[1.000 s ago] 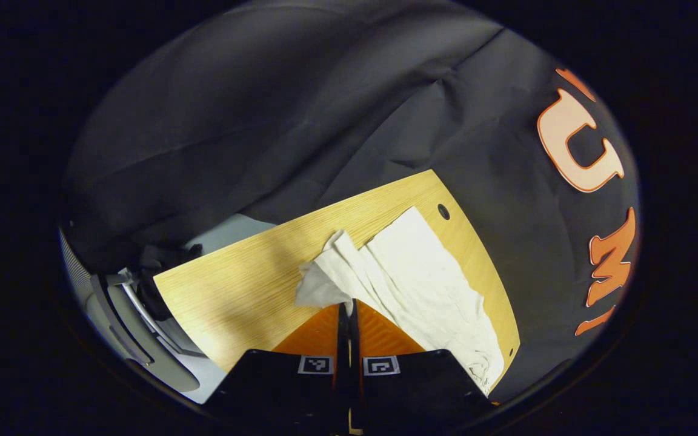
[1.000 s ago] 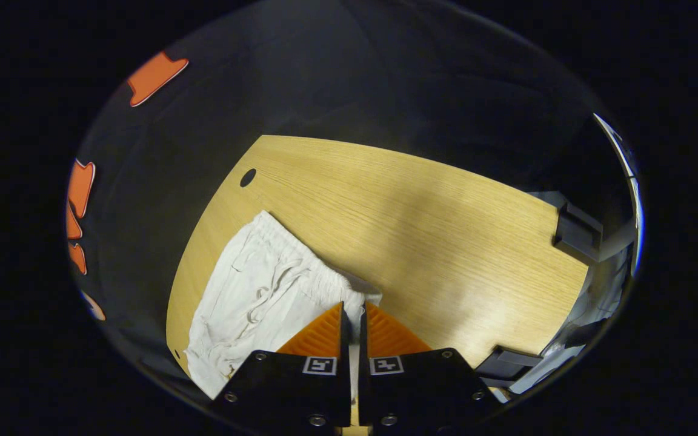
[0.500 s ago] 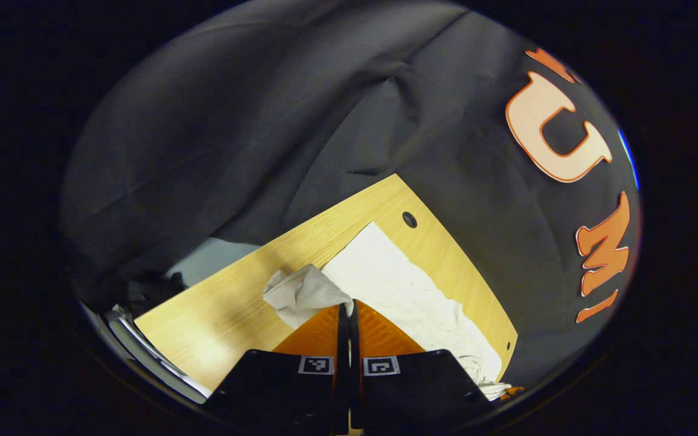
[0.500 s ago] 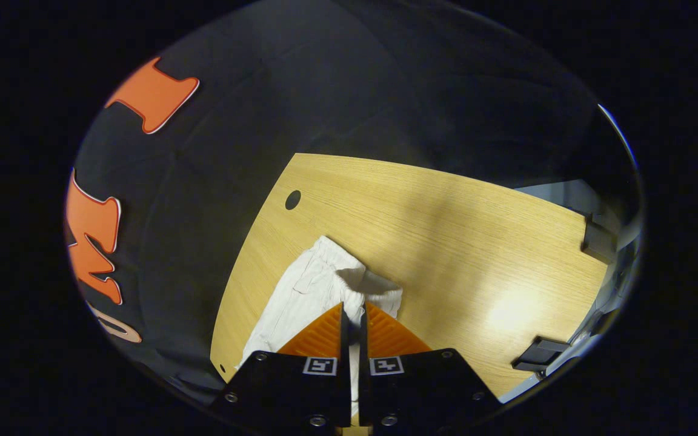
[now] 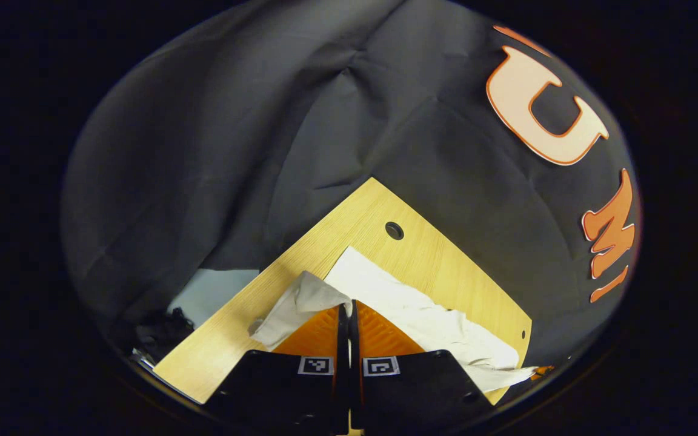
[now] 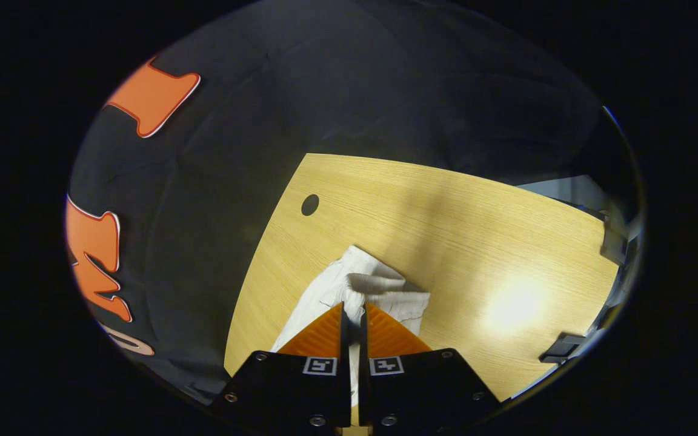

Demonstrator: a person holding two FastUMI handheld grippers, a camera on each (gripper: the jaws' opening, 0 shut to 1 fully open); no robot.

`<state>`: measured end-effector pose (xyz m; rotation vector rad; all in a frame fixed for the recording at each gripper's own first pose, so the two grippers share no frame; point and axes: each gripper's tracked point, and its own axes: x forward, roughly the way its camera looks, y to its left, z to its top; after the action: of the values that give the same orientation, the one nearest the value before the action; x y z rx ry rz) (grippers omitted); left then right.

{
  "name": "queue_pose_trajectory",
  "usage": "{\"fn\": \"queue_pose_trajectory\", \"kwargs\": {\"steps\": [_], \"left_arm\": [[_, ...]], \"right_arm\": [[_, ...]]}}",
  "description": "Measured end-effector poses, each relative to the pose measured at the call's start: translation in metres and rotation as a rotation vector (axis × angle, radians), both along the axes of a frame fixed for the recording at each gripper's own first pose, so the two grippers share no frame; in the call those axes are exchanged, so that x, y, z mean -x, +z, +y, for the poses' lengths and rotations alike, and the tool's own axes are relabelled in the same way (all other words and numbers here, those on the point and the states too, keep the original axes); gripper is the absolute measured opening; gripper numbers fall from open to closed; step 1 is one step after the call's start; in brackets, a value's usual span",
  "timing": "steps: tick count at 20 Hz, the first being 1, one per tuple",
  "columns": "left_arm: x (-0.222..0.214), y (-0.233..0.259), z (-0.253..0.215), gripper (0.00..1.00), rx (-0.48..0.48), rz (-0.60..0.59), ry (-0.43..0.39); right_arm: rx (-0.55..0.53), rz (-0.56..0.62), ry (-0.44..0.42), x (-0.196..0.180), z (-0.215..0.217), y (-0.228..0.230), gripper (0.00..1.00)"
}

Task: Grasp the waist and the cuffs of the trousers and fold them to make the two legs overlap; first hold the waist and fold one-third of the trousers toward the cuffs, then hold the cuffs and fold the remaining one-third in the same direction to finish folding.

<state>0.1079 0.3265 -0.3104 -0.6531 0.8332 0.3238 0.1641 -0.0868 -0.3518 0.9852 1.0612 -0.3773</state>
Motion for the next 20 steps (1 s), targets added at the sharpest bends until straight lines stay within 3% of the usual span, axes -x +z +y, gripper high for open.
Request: {"fn": "queue_pose_trajectory", "kwargs": {"steps": [3, 9, 16, 20], "left_arm": [[-0.032, -0.021, 0.004, 0.04, -0.006, 0.015, -0.038], [-0.082, -0.069, 0.01, 0.04, 0.028, 0.054, -0.023], [-0.099, -0.094, 0.012, 0.04, 0.04, 0.119, -0.05], [-0.11, -0.104, 0.013, 0.05, 0.049, 0.128, -0.021]], "right_arm": [[-0.013, 0.021, -0.006, -0.017, 0.007, -0.007, 0.05], [-0.066, 0.04, -0.04, -0.06, 0.025, -0.027, 0.05], [-0.158, 0.04, -0.073, -0.085, 0.036, -0.046, 0.05], [-0.215, 0.051, -0.132, -0.093, 0.037, -0.054, 0.06]]}}
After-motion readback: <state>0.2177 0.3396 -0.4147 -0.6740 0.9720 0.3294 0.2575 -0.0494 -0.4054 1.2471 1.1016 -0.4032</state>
